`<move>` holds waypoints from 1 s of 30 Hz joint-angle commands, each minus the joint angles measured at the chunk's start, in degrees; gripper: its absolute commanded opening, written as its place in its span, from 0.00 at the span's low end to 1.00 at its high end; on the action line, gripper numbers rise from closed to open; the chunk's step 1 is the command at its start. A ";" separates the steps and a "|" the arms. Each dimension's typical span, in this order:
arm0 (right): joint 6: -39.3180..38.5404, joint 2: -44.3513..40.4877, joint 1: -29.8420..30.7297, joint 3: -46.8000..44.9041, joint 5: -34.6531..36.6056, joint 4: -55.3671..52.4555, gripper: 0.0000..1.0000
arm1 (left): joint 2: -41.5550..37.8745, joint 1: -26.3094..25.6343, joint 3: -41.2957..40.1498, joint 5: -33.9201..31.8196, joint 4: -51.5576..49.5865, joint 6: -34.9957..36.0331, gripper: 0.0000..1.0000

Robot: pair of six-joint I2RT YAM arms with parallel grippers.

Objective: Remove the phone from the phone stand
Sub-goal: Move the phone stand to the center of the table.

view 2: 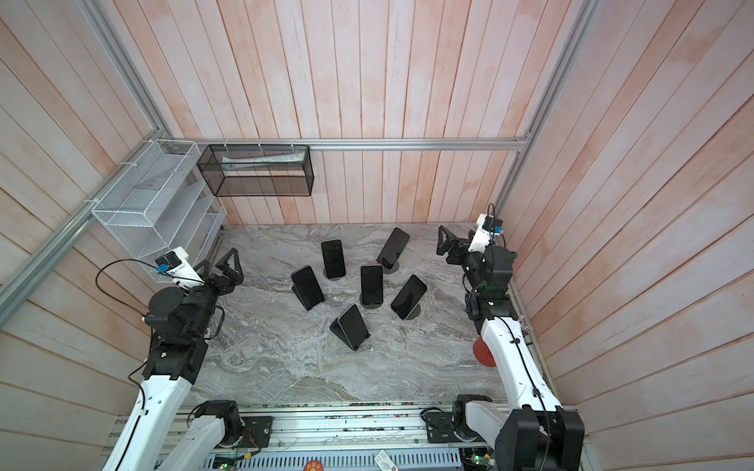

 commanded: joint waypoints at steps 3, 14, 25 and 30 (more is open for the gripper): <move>-1.33 0.22 5.86 4.95 -2.93 -8.89 0.91 | -6.78 0.32 -6.24 4.17 -2.67 -9.88 1.00; -6.95 -2.94 20.65 8.45 3.16 -23.27 0.80 | -4.79 0.36 -2.82 19.46 -15.92 -11.95 0.99; -5.60 -10.25 39.43 -7.64 1.44 -21.99 0.79 | -7.93 0.36 -10.49 29.11 -17.94 -17.67 0.94; -2.60 -11.22 40.40 -13.70 -1.25 -19.08 0.55 | -8.84 0.36 -11.92 27.75 -17.37 -18.23 0.93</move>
